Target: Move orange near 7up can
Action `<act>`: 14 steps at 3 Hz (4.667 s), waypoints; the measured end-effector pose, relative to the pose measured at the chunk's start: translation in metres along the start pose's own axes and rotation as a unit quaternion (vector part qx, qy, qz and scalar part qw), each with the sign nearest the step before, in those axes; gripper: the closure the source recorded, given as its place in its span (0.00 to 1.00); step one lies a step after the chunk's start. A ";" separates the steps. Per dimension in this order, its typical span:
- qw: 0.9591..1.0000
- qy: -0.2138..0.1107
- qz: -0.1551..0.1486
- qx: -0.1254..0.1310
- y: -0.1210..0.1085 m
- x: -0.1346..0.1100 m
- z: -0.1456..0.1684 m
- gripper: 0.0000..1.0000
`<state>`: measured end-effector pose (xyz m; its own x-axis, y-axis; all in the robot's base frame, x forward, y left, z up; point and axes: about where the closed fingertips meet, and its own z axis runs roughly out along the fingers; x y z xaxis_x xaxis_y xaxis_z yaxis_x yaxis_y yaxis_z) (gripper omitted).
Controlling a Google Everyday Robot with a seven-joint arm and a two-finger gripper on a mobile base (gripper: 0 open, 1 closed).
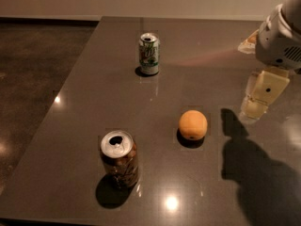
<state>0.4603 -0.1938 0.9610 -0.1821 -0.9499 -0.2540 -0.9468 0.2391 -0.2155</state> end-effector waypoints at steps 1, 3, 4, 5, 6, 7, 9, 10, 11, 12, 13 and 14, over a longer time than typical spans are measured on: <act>0.998 -0.028 -0.042 -0.035 0.015 -0.027 0.035 0.00; 0.992 -0.034 -0.100 -0.074 0.044 -0.049 0.077 0.00; 0.989 -0.031 -0.118 -0.090 0.056 -0.054 0.093 0.02; 0.987 -0.030 -0.123 -0.097 0.061 -0.057 0.099 0.25; 0.986 -0.026 -0.129 -0.105 0.065 -0.059 0.103 0.57; 0.986 -0.017 -0.129 -0.106 0.059 -0.063 0.100 0.80; 0.994 -0.021 -0.073 -0.082 -0.009 -0.085 0.101 1.00; 0.996 -0.039 -0.041 -0.069 -0.041 -0.098 0.106 1.00; 0.995 -0.075 -0.004 -0.065 -0.071 -0.119 0.120 1.00; 0.993 -0.093 0.026 -0.063 -0.093 -0.139 0.133 1.00; 0.992 -0.094 0.049 -0.063 -0.109 -0.146 0.142 1.00; 0.992 -0.085 0.070 -0.057 -0.125 -0.147 0.155 0.86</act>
Offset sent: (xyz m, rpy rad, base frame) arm -0.0134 0.0800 -0.0758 0.0555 0.0942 0.2727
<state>0.6462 -0.0526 0.8793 -0.2752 -0.8596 -0.4305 -0.9412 0.3322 -0.0618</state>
